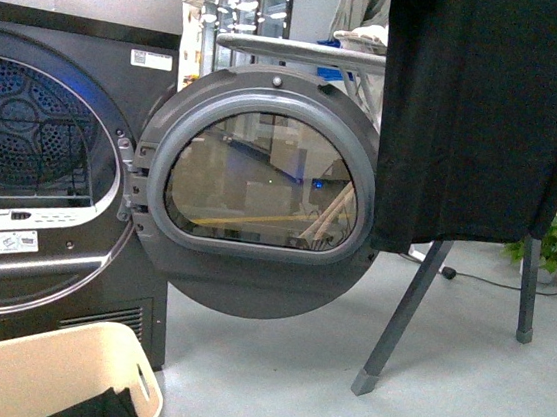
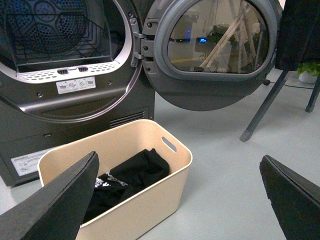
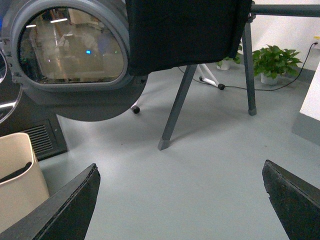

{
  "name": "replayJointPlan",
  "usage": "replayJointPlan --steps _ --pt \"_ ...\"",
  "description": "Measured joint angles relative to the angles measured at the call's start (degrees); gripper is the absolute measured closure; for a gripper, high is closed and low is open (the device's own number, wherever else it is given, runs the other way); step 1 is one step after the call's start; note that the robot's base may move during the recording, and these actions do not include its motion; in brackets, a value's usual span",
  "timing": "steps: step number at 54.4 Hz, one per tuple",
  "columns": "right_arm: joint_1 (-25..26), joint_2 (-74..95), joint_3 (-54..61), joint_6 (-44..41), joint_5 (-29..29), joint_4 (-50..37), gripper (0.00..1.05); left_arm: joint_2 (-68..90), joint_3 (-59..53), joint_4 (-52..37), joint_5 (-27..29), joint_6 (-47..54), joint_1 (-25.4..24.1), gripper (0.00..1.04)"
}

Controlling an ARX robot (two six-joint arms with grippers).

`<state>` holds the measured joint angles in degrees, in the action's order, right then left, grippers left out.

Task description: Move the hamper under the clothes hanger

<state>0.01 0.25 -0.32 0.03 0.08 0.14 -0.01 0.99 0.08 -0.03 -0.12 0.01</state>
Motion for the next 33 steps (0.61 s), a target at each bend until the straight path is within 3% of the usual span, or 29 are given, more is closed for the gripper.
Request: replayJointPlan --steps 33 --pt "0.1 0.0 0.0 0.0 -0.2 0.0 0.08 0.2 0.0 0.0 -0.1 0.0 0.1 0.07"
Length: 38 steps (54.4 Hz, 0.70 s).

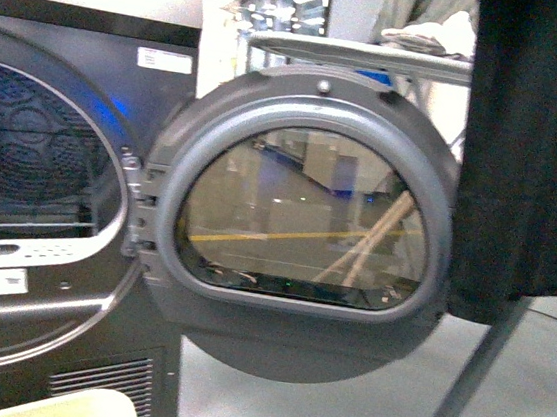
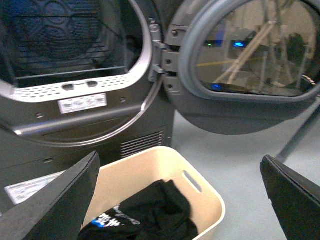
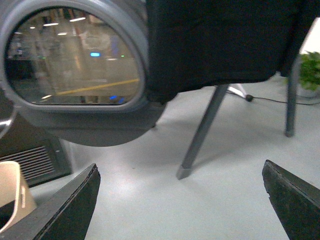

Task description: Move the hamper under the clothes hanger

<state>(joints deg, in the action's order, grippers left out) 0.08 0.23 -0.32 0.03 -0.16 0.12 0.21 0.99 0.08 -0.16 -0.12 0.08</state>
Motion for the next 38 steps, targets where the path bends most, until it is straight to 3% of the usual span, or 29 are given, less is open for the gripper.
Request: replayJointPlan --steps 38 --pt "-0.1 0.0 0.0 0.0 0.2 0.0 0.08 -0.2 0.0 0.0 0.1 0.0 0.0 0.07"
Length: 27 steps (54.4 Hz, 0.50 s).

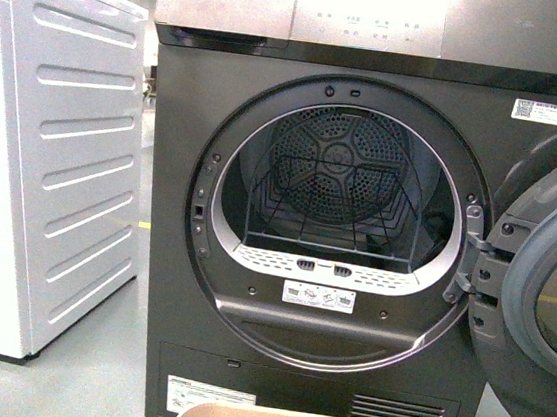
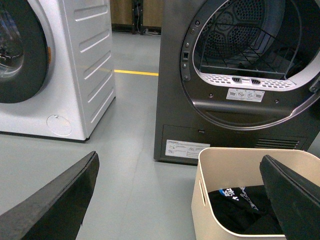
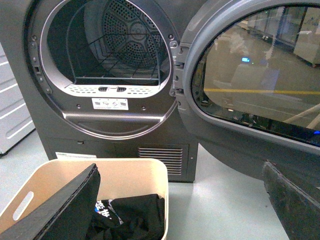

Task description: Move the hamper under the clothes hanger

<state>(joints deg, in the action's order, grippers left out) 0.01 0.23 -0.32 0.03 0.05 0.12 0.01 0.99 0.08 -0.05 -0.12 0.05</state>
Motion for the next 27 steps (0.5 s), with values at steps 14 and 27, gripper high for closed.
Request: replayJointPlan --steps 14,27 --pt "0.0 0.0 0.0 0.0 0.0 0.0 0.08 0.0 0.0 0.0 0.0 0.0 0.0 0.07" --pt "0.0 0.0 0.0 0.0 0.0 0.0 0.08 0.0 0.0 0.0 0.0 0.0 0.0 0.07"
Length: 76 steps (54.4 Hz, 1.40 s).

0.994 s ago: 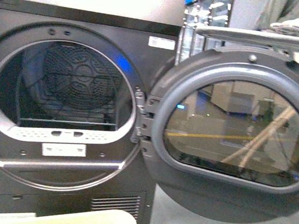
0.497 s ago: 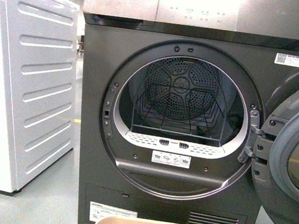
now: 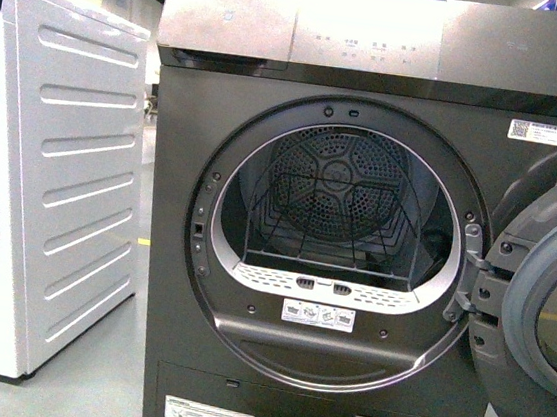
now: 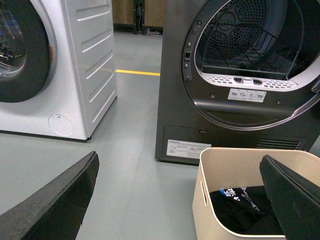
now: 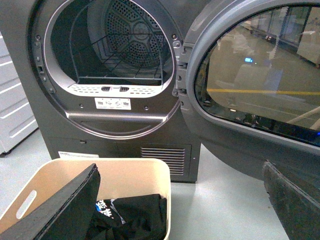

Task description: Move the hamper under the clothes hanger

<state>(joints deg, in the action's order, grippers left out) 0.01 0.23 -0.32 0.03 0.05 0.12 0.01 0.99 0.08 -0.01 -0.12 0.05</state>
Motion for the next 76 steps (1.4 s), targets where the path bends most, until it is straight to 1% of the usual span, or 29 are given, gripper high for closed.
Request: replayJointPlan --steps 21,22,24,25,27,28,31,34,36,39,45,51,56,63,76 --pt "0.0 0.0 0.0 0.0 0.0 0.0 0.08 0.0 0.0 0.0 0.0 0.0 0.0 0.07" --pt "0.0 0.0 0.0 0.0 0.0 0.0 0.08 0.4 0.1 0.5 1.3 -0.5 0.4 0.07" --pt "0.0 0.0 0.0 0.0 0.0 0.0 0.08 2.7 1.7 5.1 8.5 -2.9 2.7 0.07" --pt "-0.4 0.4 -0.1 0.6 -1.5 0.5 0.08 4.7 2.6 7.1 12.1 -3.8 4.0 0.07" --pt "-2.8 2.7 -2.0 3.3 -9.4 5.2 0.08 9.4 3.8 8.5 18.3 -6.2 6.3 0.07" --pt "-4.0 4.7 -3.2 5.1 -13.7 7.4 0.08 11.6 4.1 8.2 19.9 -6.6 7.1 0.07" --pt "-5.5 9.8 -5.0 9.2 -21.0 9.7 0.08 16.5 4.9 5.9 22.1 -7.5 8.2 0.07" --pt "-5.4 14.7 -6.1 11.5 -24.7 8.7 0.08 22.2 6.5 1.7 22.0 -8.2 8.5 0.07" --pt "-5.2 18.1 -7.0 12.4 -24.4 6.4 0.08 26.8 7.9 -2.2 21.2 -8.9 8.3 0.07" --pt "-5.0 24.8 -8.6 13.3 -22.9 0.8 0.08 36.2 10.2 -9.7 19.7 -10.0 7.8 0.07" --pt "-5.4 36.4 -10.2 13.7 -20.7 -8.2 0.08 50.1 13.2 -18.8 17.9 -11.6 8.1 0.07" --pt "-5.7 53.0 -14.1 13.5 -15.6 -18.6 0.08 68.0 18.7 -27.7 15.7 -11.8 9.0 0.07" --pt "-6.4 62.6 -17.7 13.3 -13.7 -22.8 0.08 78.1 22.9 -30.4 14.8 -11.7 9.2 0.07" --pt "-7.7 72.9 -22.2 13.2 -11.5 -26.7 0.08 88.5 28.0 -31.5 15.0 -11.6 10.2 0.07" --pt "-11.8 92.5 -31.0 11.5 -8.9 -32.4 0.08 103.8 36.1 -32.8 15.5 -11.7 14.8 0.07"
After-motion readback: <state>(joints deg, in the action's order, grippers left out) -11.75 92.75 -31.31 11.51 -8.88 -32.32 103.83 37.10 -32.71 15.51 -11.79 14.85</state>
